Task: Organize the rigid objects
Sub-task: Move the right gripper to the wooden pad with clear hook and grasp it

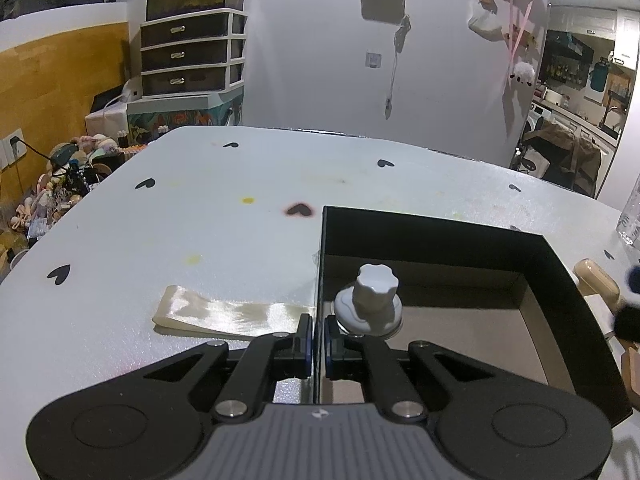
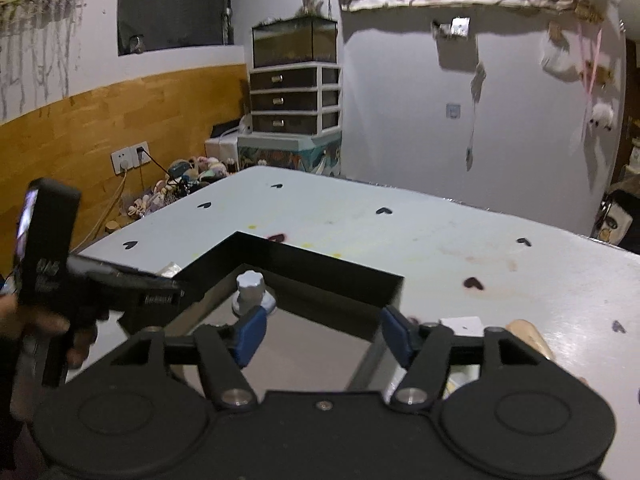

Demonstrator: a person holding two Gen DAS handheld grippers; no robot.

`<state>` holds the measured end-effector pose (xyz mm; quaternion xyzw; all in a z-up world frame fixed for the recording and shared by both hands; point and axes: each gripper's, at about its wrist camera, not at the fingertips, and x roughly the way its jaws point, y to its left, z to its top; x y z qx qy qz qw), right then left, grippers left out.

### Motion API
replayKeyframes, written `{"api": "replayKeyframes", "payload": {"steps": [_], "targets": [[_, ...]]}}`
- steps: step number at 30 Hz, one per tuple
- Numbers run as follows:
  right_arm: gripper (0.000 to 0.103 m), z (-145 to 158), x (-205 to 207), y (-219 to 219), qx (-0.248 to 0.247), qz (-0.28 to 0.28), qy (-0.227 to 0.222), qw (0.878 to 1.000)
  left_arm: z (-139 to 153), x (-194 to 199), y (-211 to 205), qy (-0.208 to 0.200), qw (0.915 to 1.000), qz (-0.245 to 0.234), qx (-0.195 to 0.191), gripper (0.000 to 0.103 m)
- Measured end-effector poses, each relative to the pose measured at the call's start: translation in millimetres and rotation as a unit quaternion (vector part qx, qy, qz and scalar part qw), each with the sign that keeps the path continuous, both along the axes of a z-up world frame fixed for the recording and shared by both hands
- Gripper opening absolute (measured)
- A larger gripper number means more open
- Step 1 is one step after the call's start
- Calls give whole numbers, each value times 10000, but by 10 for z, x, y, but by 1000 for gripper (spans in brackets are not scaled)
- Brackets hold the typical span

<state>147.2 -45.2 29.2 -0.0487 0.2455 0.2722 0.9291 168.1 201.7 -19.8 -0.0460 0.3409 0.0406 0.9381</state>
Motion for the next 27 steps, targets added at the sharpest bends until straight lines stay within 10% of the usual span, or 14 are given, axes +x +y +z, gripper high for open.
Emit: {"api": "replayKeyframes", "payload": {"steps": [9,27], "targets": [[94,-142,-420,-440,106,-397,-403,9983,-27,-52,-27,-167,9998,43,45,5],[99,-730,-499,-1283,-119,-1144,-426,9924,-54,-89,-17,-327,9994,90,-9,5]]}}
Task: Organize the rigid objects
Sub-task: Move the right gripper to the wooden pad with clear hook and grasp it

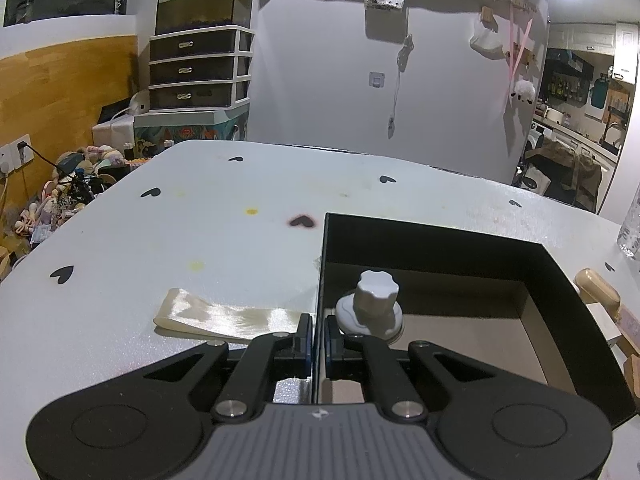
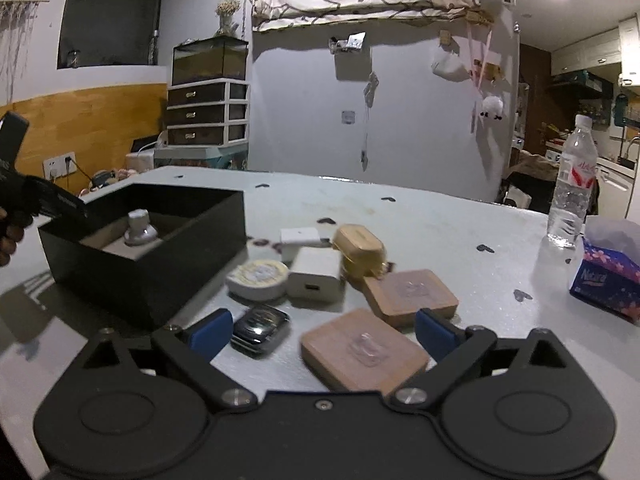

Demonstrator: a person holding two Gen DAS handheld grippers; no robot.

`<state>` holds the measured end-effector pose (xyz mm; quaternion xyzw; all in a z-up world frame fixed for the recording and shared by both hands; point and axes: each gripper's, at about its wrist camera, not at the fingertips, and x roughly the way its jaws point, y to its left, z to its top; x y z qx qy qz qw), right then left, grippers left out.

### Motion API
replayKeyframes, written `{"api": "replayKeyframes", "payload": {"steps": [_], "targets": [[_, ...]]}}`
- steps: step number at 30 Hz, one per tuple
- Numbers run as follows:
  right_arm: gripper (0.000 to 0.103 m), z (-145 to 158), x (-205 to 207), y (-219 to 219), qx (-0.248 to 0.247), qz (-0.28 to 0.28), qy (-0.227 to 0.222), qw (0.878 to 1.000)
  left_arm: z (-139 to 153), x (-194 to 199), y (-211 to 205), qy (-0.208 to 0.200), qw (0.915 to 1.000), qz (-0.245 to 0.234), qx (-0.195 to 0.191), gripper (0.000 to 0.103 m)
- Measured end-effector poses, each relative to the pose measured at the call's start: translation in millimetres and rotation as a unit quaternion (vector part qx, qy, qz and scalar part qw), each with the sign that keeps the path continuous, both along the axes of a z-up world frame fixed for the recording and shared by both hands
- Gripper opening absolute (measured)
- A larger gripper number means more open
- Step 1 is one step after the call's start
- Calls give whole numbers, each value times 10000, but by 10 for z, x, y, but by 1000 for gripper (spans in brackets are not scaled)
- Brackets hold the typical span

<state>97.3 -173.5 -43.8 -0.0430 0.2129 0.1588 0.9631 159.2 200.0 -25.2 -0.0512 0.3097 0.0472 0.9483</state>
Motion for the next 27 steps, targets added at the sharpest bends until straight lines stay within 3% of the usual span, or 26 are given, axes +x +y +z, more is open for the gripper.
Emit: {"api": "replayKeyframes", "payload": {"steps": [7,11,21,27], "targets": [[98,-90,338,-254,105,346,244,9990,-4,-6,-1,-31,10000,10,2,6],[97,-176,539,-330,406,526,834,9943,-4,-10,-19,-45,10000,24,51,6],[96,-173,265,-175,212,1248,1051,9864,0,-16,-42,-37,9998,169,60,6],[89,-91,332,-78,74,880,983,9912,-3,-41,-111,-60,9996,78,263,6]]}}
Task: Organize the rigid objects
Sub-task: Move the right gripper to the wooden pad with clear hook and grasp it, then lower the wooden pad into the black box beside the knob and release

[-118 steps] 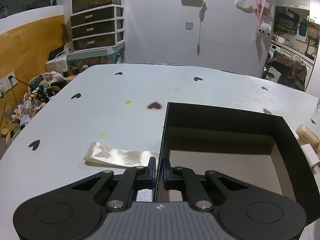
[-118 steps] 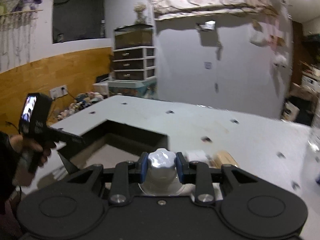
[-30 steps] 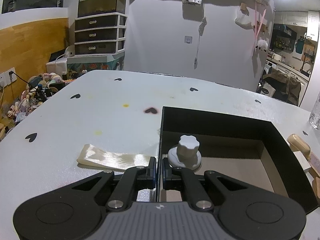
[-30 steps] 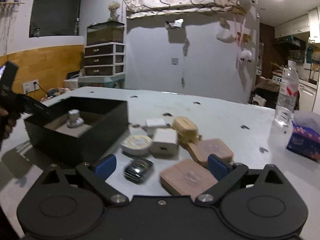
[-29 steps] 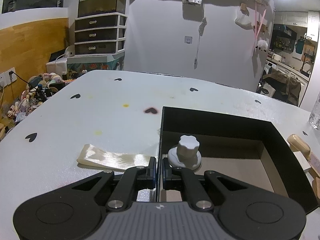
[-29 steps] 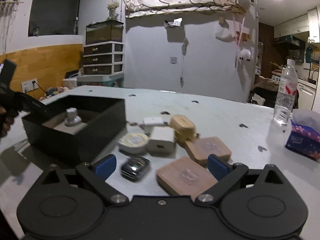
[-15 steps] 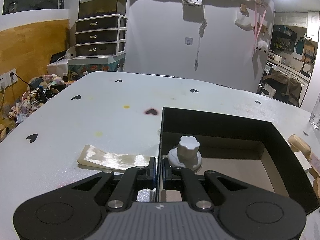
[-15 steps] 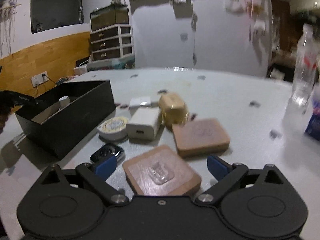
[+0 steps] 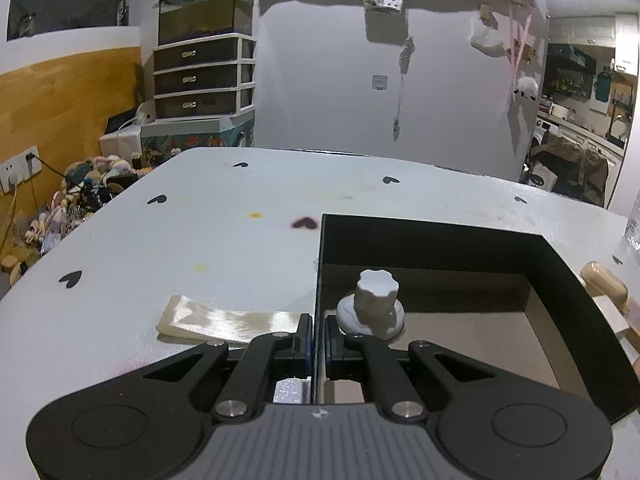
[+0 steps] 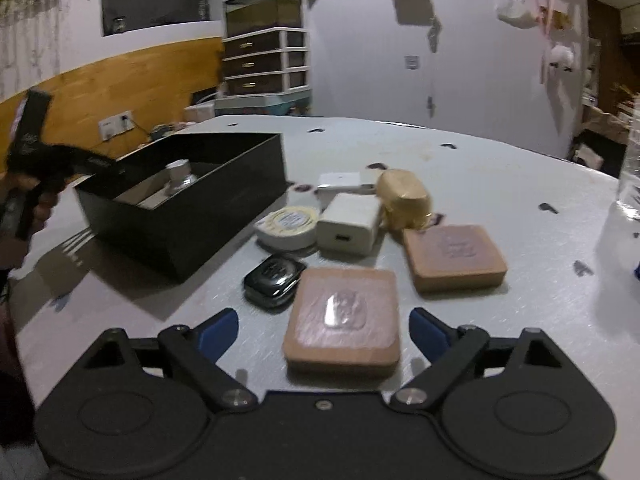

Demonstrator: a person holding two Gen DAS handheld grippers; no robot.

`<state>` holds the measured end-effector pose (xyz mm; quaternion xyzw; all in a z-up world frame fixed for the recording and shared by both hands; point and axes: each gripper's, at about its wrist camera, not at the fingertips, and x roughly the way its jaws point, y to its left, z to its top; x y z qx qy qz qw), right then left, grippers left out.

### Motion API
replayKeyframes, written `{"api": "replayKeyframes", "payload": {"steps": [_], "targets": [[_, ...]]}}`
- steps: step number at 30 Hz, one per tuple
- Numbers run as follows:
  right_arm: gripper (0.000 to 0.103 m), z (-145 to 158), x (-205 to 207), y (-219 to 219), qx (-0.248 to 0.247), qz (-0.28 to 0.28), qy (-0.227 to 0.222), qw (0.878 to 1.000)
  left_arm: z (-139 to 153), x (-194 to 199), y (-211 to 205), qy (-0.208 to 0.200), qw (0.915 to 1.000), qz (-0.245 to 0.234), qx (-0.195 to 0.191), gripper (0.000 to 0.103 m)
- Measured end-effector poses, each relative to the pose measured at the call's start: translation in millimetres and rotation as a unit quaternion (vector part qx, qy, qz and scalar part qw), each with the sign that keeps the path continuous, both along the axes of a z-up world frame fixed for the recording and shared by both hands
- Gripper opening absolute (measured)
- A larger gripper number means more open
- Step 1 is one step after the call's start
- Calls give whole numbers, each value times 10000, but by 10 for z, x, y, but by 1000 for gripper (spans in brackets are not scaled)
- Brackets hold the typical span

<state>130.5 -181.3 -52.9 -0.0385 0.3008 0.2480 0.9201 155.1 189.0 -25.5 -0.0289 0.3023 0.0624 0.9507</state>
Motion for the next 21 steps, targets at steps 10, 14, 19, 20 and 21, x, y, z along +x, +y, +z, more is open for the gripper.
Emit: {"api": "replayKeyframes", "payload": {"steps": [10,14,19,20,21], "targets": [[73,-95,184,165,-409,-367,138,9984,-23,6,-16,-45,10000,-14,61,5],[65,-74,141,193,-414,-481,163,9978,-46,33,5,-50,10000,-40,32,4],[65,23,88,193,-401,-701,110,9967,-60,69,47,-73,9999,-77,-28,2],[65,82,74,189,-370,-729,45,9966,-59,66,46,-81,9999,-86,-28,2],[65,142,65,190,-349,-743,-30,9966,-61,66,45,-89,9999,-92,-20,2]]}}
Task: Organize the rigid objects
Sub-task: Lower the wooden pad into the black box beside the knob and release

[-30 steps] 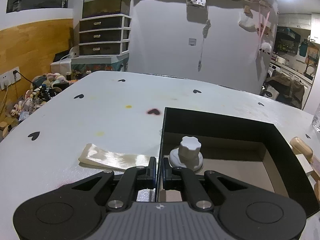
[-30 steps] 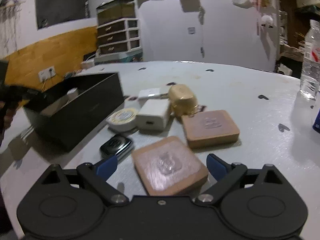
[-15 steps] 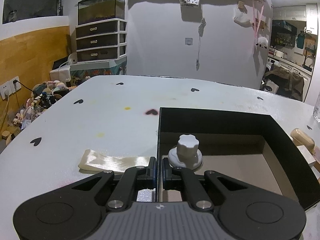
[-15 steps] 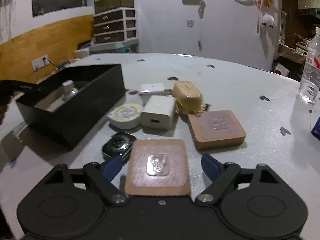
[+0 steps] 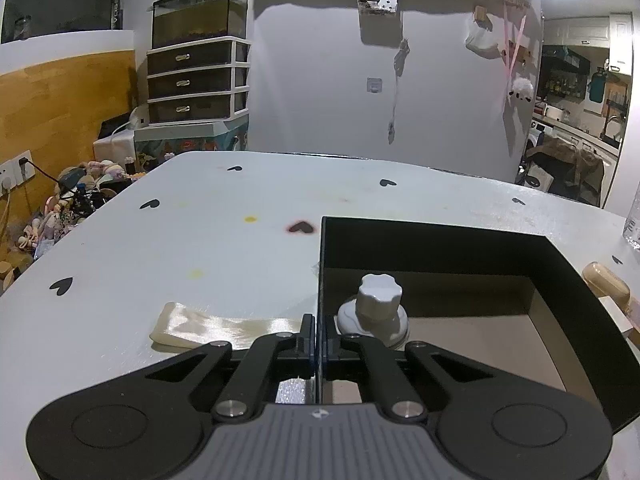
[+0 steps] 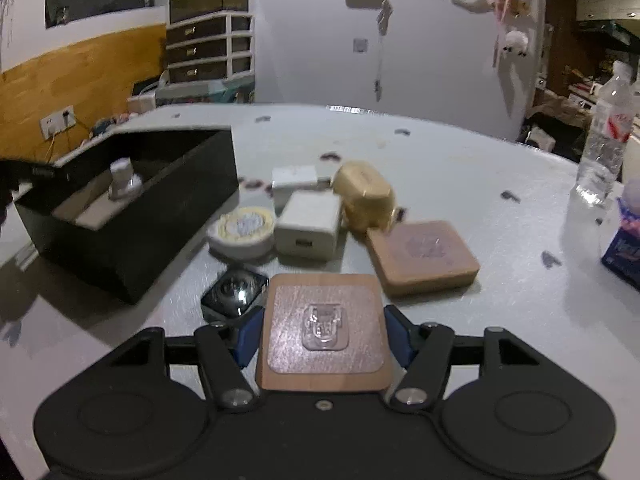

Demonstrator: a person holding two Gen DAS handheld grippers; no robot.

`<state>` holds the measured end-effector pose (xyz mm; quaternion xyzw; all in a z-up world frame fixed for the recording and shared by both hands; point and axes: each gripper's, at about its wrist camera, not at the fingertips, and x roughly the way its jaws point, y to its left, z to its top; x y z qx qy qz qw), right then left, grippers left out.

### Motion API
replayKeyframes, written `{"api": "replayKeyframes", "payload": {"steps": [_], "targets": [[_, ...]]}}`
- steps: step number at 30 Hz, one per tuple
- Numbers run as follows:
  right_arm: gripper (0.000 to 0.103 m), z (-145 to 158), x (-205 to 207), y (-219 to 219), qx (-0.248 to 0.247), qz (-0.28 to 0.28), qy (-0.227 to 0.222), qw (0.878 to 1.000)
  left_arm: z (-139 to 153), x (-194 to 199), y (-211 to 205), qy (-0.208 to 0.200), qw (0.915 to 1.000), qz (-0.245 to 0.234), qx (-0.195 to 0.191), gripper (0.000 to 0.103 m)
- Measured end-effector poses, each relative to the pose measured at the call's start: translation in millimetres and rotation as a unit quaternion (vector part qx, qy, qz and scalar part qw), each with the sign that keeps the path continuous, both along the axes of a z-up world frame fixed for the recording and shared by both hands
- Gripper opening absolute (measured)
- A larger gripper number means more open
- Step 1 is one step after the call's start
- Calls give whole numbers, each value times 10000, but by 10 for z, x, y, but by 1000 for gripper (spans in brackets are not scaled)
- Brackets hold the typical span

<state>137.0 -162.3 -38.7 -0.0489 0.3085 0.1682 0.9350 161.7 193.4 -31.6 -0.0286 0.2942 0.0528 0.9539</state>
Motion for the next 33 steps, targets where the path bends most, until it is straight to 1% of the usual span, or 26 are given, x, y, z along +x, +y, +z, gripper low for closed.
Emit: {"api": "replayKeyframes", "payload": {"steps": [3,5,8,12,15,17,20,23,24,29,31,33], "targets": [[65,211,11,51,59,38,-275,9996,-9,-2,3,-36,10000,-11,-2,2],[65,346,49,134,112,157,-418,9989,-13,-3,6,-59,10000,-2,-13,2],[65,526,148,322,222,352,-519,9978,-22,-15,10,-85,10000,19,-29,2],[65,718,283,666,369,760,-552,9949,-21,-11,3,-88,10000,37,-20,2],[65,810,428,983,487,1052,-359,9926,-13,-3,-3,-79,10000,41,-5,2],[65,814,533,1203,532,1167,-167,9916,-13,-3,-5,-78,10000,40,-6,2],[65,735,715,1499,578,1193,271,9908,-12,-2,-3,-79,10000,37,-31,2],[65,579,907,1737,566,967,805,9904,-10,-1,12,-81,9999,27,-89,3],[65,519,934,1769,549,884,909,9904,-11,0,14,-83,9999,25,-100,3],[65,358,1079,1960,548,515,1226,9896,-20,2,18,-107,9999,6,-108,3],[65,322,1127,2024,515,385,1254,9900,-21,-3,30,-112,9998,-1,-140,3],[65,312,1136,2068,438,286,1163,9918,-22,-4,36,-113,9998,-5,-142,3]]}}
